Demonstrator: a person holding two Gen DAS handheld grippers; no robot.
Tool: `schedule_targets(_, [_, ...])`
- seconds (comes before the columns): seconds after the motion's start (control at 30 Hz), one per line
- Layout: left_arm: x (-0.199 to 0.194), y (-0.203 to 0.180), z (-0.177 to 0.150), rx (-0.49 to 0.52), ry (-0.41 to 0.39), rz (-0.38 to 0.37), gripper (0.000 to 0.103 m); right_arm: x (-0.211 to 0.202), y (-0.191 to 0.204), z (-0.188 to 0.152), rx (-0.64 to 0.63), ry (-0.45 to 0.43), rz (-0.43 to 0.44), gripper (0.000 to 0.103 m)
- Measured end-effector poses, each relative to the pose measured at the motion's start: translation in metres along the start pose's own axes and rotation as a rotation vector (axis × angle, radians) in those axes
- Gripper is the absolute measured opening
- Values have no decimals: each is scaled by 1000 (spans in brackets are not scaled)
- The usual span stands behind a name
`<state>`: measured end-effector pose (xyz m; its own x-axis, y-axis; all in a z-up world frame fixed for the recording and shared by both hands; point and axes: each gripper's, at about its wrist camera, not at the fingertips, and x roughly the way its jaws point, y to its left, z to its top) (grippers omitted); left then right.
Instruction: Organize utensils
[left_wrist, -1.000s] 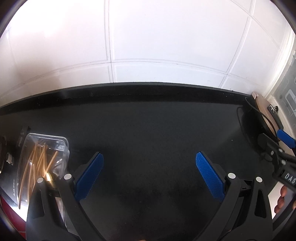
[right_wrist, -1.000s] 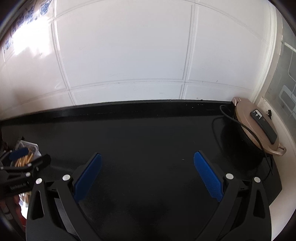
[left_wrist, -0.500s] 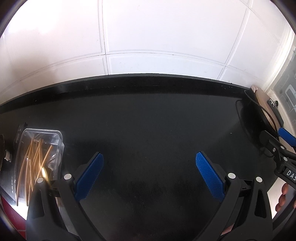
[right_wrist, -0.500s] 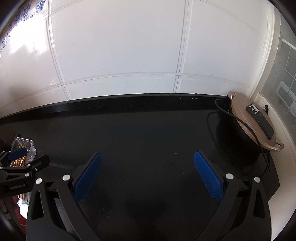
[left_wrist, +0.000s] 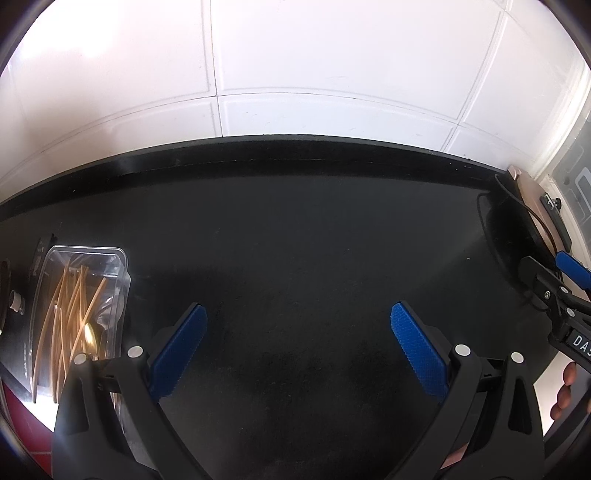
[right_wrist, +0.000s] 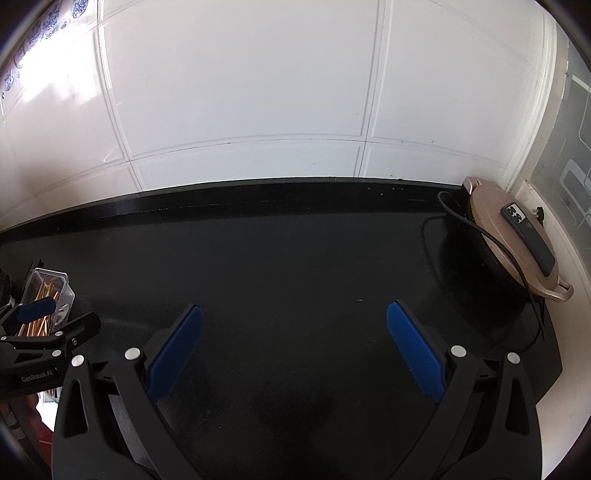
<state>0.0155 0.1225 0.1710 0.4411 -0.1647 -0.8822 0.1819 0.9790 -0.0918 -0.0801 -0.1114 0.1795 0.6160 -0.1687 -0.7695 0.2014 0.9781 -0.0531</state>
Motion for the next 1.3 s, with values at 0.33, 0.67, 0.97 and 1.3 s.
schedule_targets(0.33, [2, 0, 1, 21, 7, 2, 97, 4, -1, -1, 18, 18, -6, 96])
schedule_targets(0.67, [6, 2, 0, 20, 22, 18, 97, 9, -3, -6, 28, 37, -6, 96])
schedule_targets(0.97, [23, 9, -6, -8, 49, 35, 97, 21, 0, -14, 0, 89, -19, 96])
schedule_targets(1.3, [53, 13, -19, -54, 107, 35, 97, 43, 4, -33, -60, 166, -68, 96])
